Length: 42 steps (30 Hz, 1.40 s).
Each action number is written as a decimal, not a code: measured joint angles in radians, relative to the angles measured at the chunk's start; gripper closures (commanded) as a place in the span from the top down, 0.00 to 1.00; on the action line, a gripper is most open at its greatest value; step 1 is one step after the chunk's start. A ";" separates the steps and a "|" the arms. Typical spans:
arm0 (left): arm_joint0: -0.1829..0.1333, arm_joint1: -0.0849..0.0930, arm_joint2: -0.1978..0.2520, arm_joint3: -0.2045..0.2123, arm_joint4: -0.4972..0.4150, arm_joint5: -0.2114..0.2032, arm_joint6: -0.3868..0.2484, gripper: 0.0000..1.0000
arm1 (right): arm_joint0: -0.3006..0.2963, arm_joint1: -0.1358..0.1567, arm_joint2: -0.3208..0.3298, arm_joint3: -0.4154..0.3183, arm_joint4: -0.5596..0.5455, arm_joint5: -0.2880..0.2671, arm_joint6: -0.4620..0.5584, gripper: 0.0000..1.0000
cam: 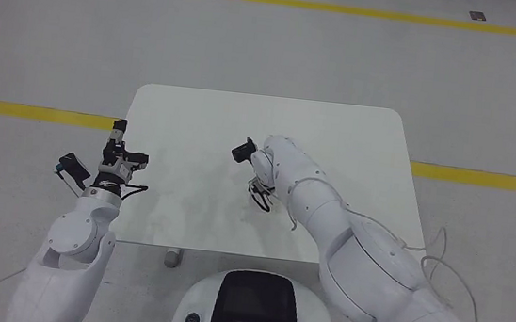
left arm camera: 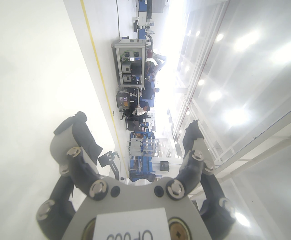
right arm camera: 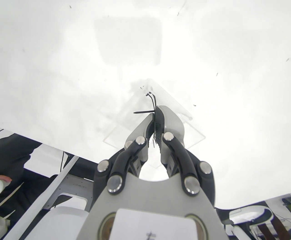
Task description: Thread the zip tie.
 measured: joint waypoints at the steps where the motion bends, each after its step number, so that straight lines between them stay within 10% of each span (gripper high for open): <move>1: 0.000 0.000 0.000 0.000 0.000 0.000 0.000 1.00 | 0.000 0.001 0.001 -0.003 0.000 0.001 -0.002 0.00; 42: 0.000 0.000 0.000 0.000 0.000 0.000 0.000 1.00 | -0.068 0.090 0.062 -0.208 -0.049 0.013 -0.038 0.00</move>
